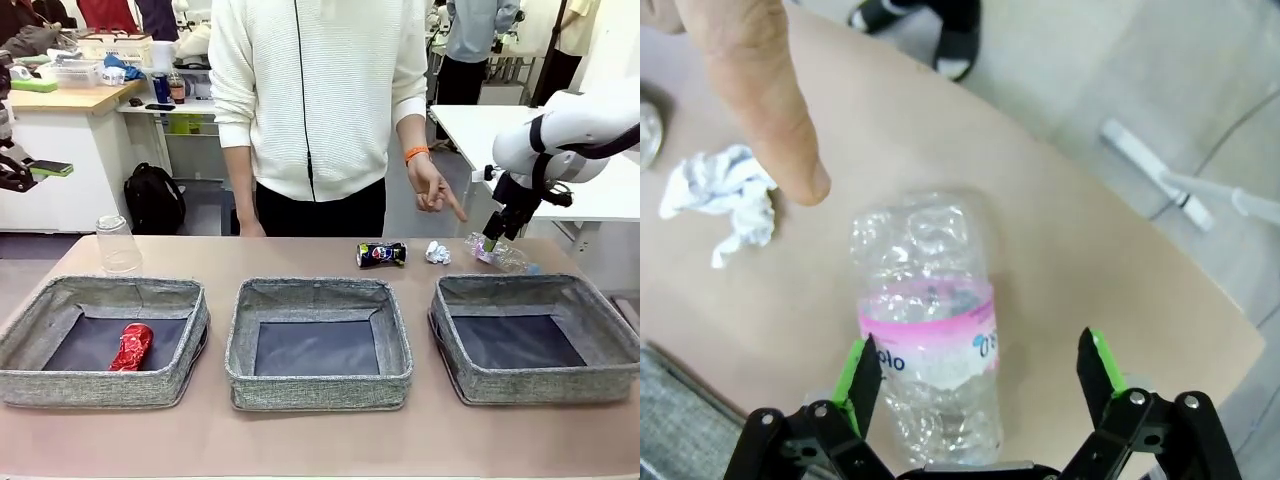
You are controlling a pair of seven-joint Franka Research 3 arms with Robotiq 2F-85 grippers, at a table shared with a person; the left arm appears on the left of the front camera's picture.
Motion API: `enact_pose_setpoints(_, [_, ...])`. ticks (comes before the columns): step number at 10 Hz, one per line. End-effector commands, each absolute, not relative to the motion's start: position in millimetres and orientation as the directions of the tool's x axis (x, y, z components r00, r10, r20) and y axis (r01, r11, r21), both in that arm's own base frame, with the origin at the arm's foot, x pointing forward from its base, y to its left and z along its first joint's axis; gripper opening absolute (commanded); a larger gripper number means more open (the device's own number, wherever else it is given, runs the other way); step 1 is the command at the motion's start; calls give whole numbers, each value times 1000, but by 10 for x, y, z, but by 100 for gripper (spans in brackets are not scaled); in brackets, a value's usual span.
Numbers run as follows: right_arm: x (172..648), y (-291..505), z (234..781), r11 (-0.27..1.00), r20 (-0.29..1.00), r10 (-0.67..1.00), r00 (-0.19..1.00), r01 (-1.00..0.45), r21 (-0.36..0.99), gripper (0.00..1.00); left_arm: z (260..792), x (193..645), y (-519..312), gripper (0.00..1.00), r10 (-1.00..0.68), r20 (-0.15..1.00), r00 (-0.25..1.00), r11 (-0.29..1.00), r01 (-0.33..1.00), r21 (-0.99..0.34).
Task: Sort the waste into the appropriate baskets.
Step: Pick up the waste item pointed out by the person.
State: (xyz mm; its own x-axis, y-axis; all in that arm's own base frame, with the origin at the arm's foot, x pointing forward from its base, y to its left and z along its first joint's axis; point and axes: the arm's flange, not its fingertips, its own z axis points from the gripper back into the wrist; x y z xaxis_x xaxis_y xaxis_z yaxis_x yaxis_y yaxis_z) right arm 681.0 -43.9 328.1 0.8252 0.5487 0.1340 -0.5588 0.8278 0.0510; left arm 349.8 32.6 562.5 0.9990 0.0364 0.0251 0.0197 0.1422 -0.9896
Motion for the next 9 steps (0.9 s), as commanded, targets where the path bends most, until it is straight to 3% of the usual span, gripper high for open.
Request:
enact_pose_setpoints(1, [6940, -400, 3262, 835, 80, 544, 835, -548, 49, 100, 5618, 3480, 350, 100, 20, 45, 999, 146, 42, -988])
enact_pose_setpoints(6, [6900, -425, 3202, 827, 44, 557, 830, -558, 60, 100, 5618, 3480, 350, 100, 20, 45, 999, 146, 42, -988])
enact_pose_setpoints(7, [6906, -422, 3217, 831, 59, 551, 833, -554, 60, 41, 5618, 3480, 350, 100, 20, 45, 999, 146, 42, -988])
enact_pose_setpoints(8, [6899, -411, 3220, 829, 61, 552, 831, -556, 61, 40, 5618, 3480, 350, 100, 20, 45, 999, 146, 42, -988])
enact_pose_setpoints(9, [6895, -408, 3218, 830, 53, 553, 832, -555, 58, 0, 5618, 3480, 350, 100, 20, 45, 999, 146, 42, -988])
